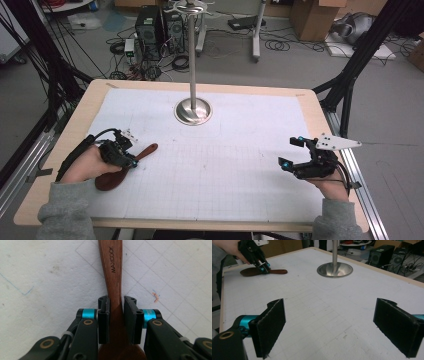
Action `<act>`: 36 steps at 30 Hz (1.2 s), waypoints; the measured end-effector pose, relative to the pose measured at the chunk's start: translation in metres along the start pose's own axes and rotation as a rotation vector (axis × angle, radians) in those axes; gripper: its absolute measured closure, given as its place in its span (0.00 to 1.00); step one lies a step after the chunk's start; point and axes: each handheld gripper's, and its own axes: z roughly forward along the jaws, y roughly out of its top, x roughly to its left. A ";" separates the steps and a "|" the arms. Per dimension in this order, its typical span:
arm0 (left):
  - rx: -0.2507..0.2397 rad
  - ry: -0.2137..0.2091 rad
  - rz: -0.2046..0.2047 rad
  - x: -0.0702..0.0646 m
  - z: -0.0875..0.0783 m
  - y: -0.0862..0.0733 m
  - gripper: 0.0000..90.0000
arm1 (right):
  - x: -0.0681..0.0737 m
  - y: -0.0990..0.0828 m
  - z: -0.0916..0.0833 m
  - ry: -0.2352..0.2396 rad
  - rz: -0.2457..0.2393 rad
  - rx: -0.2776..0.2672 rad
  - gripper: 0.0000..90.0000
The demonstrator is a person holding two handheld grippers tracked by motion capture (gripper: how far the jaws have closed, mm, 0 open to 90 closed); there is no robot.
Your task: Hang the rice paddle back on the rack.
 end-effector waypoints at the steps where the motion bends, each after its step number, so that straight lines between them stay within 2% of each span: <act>1: -0.008 0.000 -0.006 0.000 0.000 0.000 0.83 | 0.000 0.000 0.000 0.000 -0.001 -0.002 0.11; 4: -0.015 -0.003 -0.008 0.002 0.000 -0.001 0.85 | 0.000 0.000 -0.001 0.000 0.001 -0.006 0.11; 8: -0.013 -0.001 0.015 0.001 -0.001 -0.002 0.85 | -0.001 0.000 -0.001 0.000 -0.002 -0.005 0.11; 11: -0.026 0.001 0.016 0.002 -0.003 -0.002 0.85 | -0.001 0.000 -0.001 -0.003 0.005 -0.010 0.11; 19: -0.110 -0.016 0.015 0.002 -0.020 -0.006 0.85 | -0.002 0.000 0.000 0.000 0.004 -0.007 0.11; 26: -0.169 -0.008 0.015 0.000 -0.032 -0.009 0.85 | -0.002 0.001 0.001 0.001 0.007 -0.006 0.11; 30: -0.216 -0.008 0.042 -0.005 -0.040 -0.009 0.85 | -0.003 0.001 0.003 0.008 0.006 -0.008 0.11; 32: -0.224 -0.004 0.065 -0.008 -0.040 -0.009 0.85 | -0.003 0.001 0.005 0.012 0.006 -0.005 0.11; 36: -0.262 -0.008 0.077 -0.010 -0.046 -0.010 0.85 | -0.003 0.002 0.009 0.022 0.001 0.005 0.11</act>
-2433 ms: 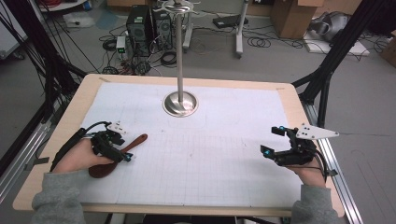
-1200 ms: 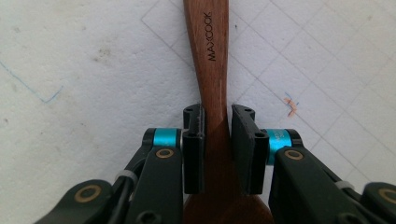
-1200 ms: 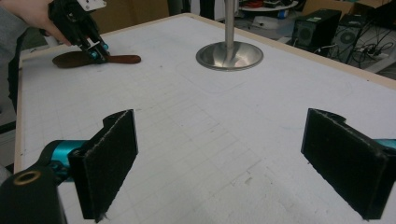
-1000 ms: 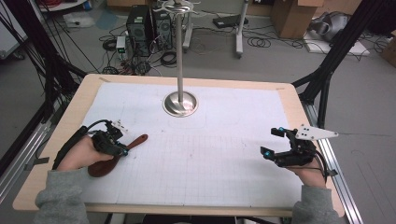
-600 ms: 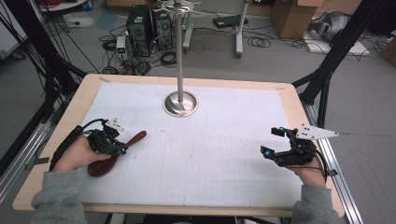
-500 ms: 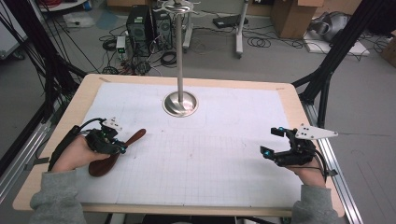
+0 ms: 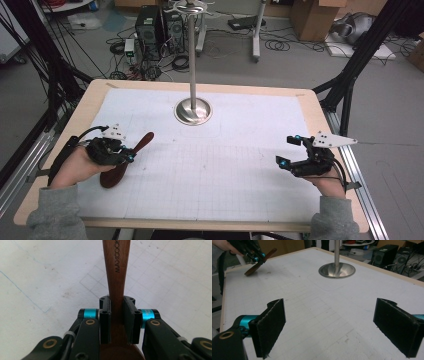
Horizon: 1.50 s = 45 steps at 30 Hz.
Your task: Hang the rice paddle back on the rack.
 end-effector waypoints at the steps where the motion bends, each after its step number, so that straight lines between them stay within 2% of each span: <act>1: -0.010 0.002 0.003 -0.001 -0.002 0.000 0.85 | 0.000 0.000 0.001 0.001 -0.004 -0.001 0.11; 5: -0.062 0.011 0.001 -0.002 -0.011 0.000 0.85 | 0.001 0.002 0.003 0.006 -0.007 0.000 0.11; 9: -0.130 0.027 0.018 -0.003 -0.017 -0.001 0.85 | 0.000 0.003 0.005 0.010 -0.006 0.001 0.11; 14: -0.162 0.044 0.010 -0.004 -0.022 -0.001 0.85 | 0.000 0.005 0.009 0.020 -0.012 -0.003 0.11; 20: -0.200 0.035 0.005 -0.005 -0.024 0.007 0.86 | 0.000 0.006 0.010 0.029 -0.012 -0.006 0.11; 22: -0.199 0.045 0.024 -0.005 -0.022 0.011 0.86 | 0.000 0.007 0.009 0.031 -0.005 -0.013 0.11; 25: -0.185 0.053 0.031 -0.005 -0.021 0.018 0.86 | -0.001 0.008 0.008 0.032 -0.009 -0.026 0.11; 29: -0.205 0.055 0.022 -0.003 -0.025 0.025 0.86 | -0.002 0.008 0.008 0.033 -0.005 -0.026 0.11; 35: -0.202 0.051 0.015 0.005 -0.028 0.033 0.86 | -0.003 0.008 0.010 0.036 -0.007 -0.028 0.11; 38: -0.214 0.028 -0.003 0.011 -0.031 0.036 0.86 | -0.003 0.008 0.010 0.038 -0.009 -0.031 0.11; 41: -0.269 -0.026 -0.039 0.018 -0.035 0.038 0.86 | -0.003 0.008 0.009 0.040 -0.005 -0.030 0.11; 45: -0.270 -0.014 -0.044 0.025 -0.036 0.043 0.86 | -0.003 0.008 0.010 0.041 -0.004 -0.027 0.11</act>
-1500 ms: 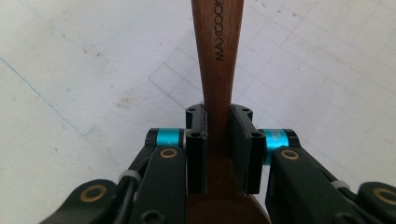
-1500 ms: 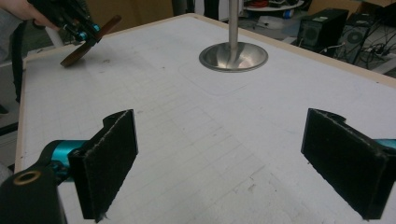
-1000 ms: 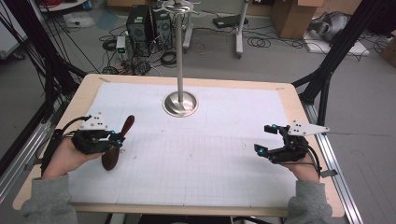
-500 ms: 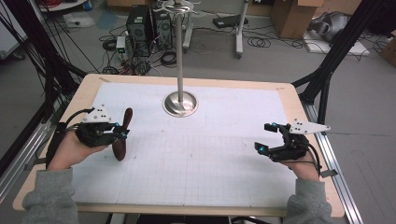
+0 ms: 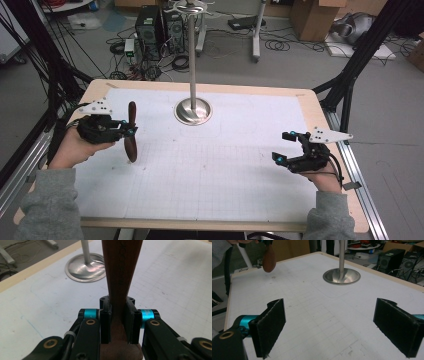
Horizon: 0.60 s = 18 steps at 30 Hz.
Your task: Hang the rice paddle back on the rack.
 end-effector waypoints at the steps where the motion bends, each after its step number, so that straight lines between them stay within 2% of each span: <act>1: 0.003 0.002 -0.003 0.002 0.000 0.001 0.86 | -0.001 0.000 0.001 -0.001 -0.002 -0.001 0.11; 5: 0.001 -0.012 -0.027 0.010 0.001 0.002 0.86 | -0.001 -0.001 0.002 -0.002 0.002 0.008 0.11; 9: 0.007 0.006 -0.033 0.016 0.001 0.006 0.86 | -0.001 0.000 0.000 0.000 0.005 0.000 0.11; 18: 0.002 0.013 -0.009 0.022 0.003 0.026 0.86 | -0.003 0.000 -0.002 -0.001 0.006 -0.011 0.11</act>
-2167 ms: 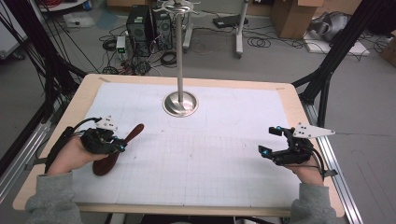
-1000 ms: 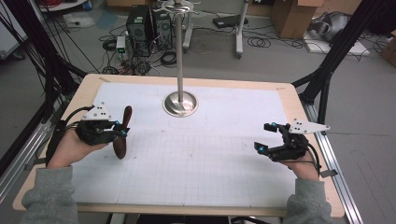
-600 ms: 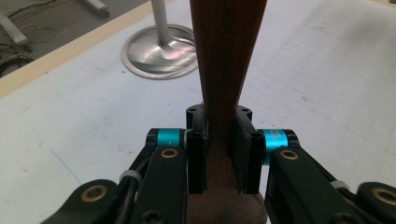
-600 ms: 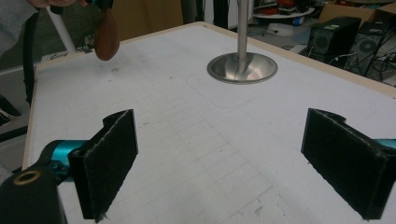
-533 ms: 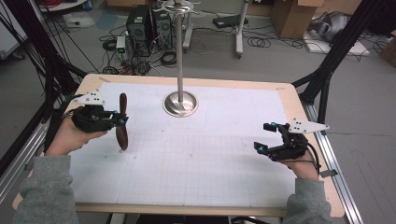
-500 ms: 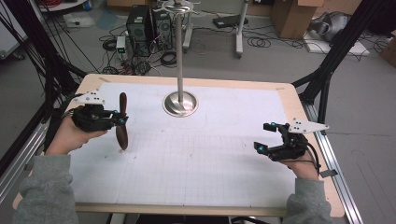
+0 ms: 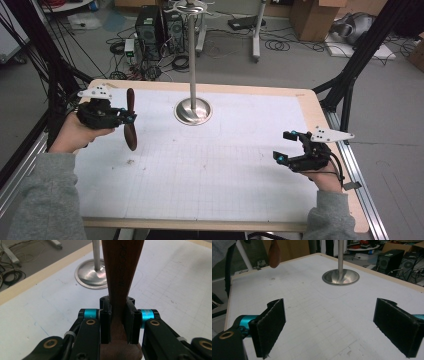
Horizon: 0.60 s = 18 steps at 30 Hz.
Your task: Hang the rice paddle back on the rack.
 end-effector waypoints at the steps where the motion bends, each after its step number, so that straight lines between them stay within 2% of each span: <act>1: 0.003 -0.003 0.007 0.001 0.001 0.002 0.86 | 0.000 0.000 0.000 0.001 0.004 0.000 0.11; 5: -0.002 0.027 0.026 0.002 0.004 0.010 0.86 | 0.000 0.000 -0.001 0.001 0.007 0.000 0.11; 8: 0.000 0.015 0.029 0.004 0.003 0.016 0.86 | 0.000 0.000 0.000 0.001 0.007 0.004 0.11; 18: -0.005 0.018 0.030 0.014 0.003 0.033 0.86 | -0.001 -0.001 0.001 0.000 0.009 0.011 0.11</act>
